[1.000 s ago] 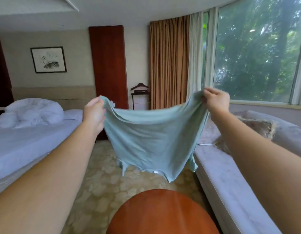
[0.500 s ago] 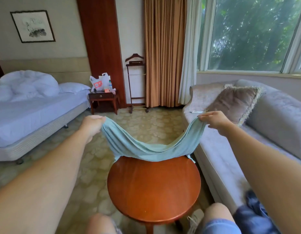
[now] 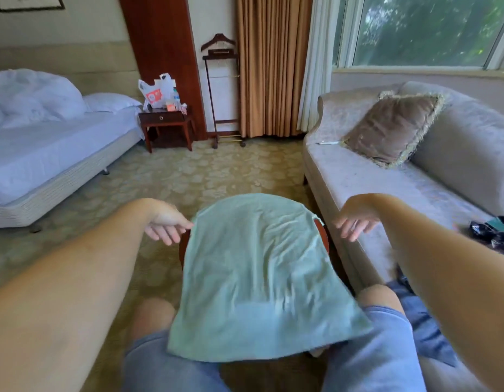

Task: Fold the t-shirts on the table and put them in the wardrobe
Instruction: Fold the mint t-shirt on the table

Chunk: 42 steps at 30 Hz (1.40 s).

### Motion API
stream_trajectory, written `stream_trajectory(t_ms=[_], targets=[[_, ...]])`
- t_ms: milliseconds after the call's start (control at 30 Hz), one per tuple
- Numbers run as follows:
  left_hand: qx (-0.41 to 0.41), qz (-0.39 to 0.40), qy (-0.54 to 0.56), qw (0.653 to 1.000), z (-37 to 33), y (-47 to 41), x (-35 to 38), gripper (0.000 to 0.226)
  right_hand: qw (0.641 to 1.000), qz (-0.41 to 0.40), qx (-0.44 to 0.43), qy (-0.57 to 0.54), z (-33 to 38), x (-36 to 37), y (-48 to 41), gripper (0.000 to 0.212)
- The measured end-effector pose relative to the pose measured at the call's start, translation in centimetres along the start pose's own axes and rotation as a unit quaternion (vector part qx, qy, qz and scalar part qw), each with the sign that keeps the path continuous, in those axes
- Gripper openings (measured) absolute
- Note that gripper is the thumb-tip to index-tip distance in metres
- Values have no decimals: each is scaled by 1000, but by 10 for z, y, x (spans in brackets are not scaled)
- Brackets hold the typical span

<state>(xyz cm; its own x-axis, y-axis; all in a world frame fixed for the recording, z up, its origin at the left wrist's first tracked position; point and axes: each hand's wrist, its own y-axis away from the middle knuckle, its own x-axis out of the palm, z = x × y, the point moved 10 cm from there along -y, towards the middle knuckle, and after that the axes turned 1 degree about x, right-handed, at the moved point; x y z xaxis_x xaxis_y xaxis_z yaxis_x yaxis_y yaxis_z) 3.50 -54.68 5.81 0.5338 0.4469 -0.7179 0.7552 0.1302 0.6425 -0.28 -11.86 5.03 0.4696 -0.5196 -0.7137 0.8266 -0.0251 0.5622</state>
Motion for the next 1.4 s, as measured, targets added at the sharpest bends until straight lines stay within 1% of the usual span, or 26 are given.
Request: stream_trajectory(t_ms=[100,200,267,367,467,600,733,833,933,1400], targets=[[59,-73,21,995,-26,-32,-7,44,999,-4,11,35,10,6,-24,26],[112,-135,10,985,-49,-73,1,56,998,-36,-13,51,33,21,-58,32],[110,-137,8,984,-50,-104,19,70,994,-56,-50,80,55,38,-78,37],[99,-133,-35,986,-49,-148,40,81,991,-58,-75,96,73,71,-120,55],[97,-142,-57,984,-51,-180,52,78,990,-50,-97,93,86,104,-160,66],[98,-155,-91,979,-57,-218,71,73,977,-74,-132,152,106,134,-202,74],[81,-171,-121,974,-51,-247,87,72,963,-94,-145,205,106,159,-232,77],[80,-215,-139,963,-43,-256,96,74,949,-134,-152,240,97,169,-239,78],[86,-249,-128,956,-40,-254,94,79,946,-153,-157,237,94,169,-240,79],[81,-228,-152,958,-40,-216,131,84,947,-153,-149,241,57,185,-196,83]])
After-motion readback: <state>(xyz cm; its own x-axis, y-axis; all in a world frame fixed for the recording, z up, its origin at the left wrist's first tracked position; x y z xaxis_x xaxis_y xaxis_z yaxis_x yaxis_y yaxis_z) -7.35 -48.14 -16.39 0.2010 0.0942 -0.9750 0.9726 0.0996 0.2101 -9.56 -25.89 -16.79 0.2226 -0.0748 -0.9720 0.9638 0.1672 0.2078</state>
